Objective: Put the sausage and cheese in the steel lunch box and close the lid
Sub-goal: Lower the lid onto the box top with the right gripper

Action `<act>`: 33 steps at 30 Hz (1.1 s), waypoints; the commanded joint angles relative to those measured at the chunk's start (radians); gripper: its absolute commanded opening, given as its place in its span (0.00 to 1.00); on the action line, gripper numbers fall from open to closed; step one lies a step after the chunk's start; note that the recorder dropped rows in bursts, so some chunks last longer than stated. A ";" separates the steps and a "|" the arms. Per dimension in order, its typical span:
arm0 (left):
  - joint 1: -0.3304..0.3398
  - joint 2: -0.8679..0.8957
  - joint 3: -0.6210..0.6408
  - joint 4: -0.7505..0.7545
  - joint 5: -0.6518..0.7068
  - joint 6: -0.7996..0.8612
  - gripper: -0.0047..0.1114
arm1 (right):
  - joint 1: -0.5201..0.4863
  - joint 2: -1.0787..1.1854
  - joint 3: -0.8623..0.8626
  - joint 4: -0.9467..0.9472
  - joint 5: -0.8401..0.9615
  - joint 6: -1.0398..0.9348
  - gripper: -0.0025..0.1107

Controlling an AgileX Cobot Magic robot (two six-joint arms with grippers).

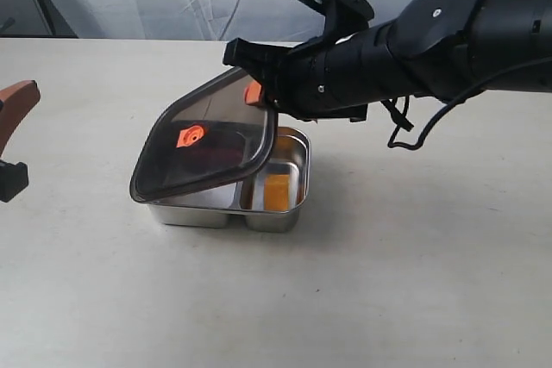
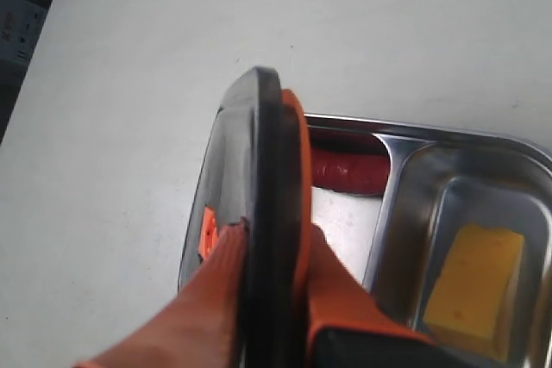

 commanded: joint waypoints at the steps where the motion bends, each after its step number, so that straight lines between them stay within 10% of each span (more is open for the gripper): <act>1: -0.006 0.003 0.004 0.006 -0.014 -0.002 0.46 | -0.004 0.002 0.008 -0.296 0.075 0.129 0.01; 28: -0.006 0.003 0.004 0.006 -0.002 -0.002 0.46 | -0.004 0.003 0.008 -0.638 0.199 0.361 0.02; 33: -0.006 0.003 0.004 0.006 -0.002 -0.002 0.46 | -0.004 0.003 0.008 -0.641 0.207 0.380 0.21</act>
